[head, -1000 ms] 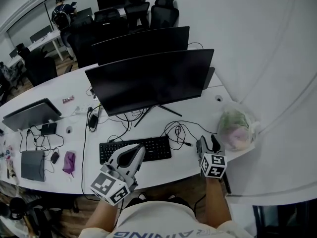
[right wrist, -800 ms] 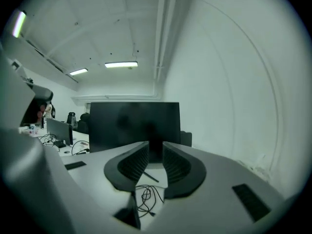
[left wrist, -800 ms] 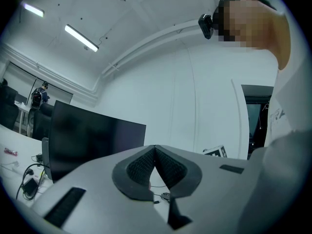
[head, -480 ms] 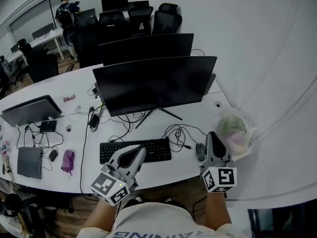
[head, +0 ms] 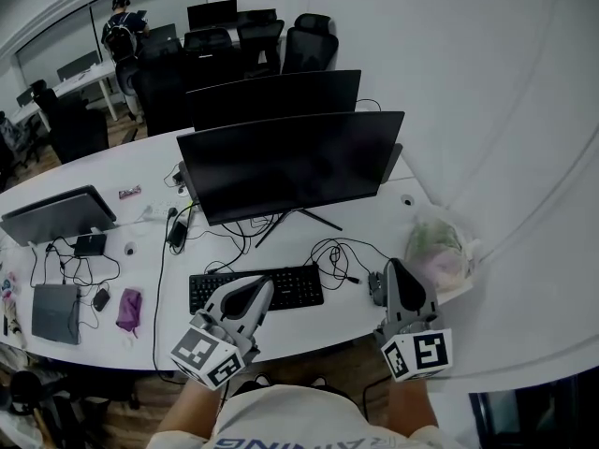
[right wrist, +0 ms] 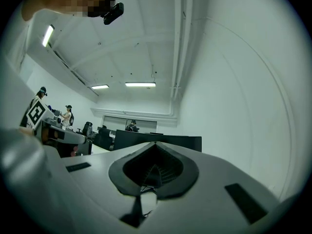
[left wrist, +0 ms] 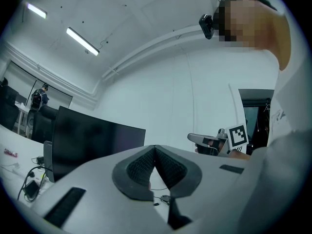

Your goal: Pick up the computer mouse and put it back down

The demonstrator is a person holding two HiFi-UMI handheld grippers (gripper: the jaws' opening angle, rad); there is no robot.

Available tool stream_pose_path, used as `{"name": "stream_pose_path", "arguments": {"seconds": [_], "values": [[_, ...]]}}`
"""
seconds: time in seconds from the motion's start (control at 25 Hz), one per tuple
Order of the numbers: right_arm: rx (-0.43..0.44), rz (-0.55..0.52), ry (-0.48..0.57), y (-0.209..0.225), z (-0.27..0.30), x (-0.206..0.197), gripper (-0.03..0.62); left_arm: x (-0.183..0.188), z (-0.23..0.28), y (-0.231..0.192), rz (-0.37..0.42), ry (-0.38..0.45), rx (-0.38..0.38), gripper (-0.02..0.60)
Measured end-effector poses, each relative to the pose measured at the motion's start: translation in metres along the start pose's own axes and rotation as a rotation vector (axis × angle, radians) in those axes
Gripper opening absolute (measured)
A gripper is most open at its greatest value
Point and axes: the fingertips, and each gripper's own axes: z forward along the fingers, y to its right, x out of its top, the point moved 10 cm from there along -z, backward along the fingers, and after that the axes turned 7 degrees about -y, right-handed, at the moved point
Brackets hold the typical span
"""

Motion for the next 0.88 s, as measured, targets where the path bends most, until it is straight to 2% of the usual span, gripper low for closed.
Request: {"name": "stream_pose_path", "arguments": {"seconds": [0.88], "values": [[0.01,0.001,-0.027,-0.0036,-0.0005,-0.004,0.021,0.0013,-0.0041,-0.0008,0.008,0.008,-0.017,0.005]]}}
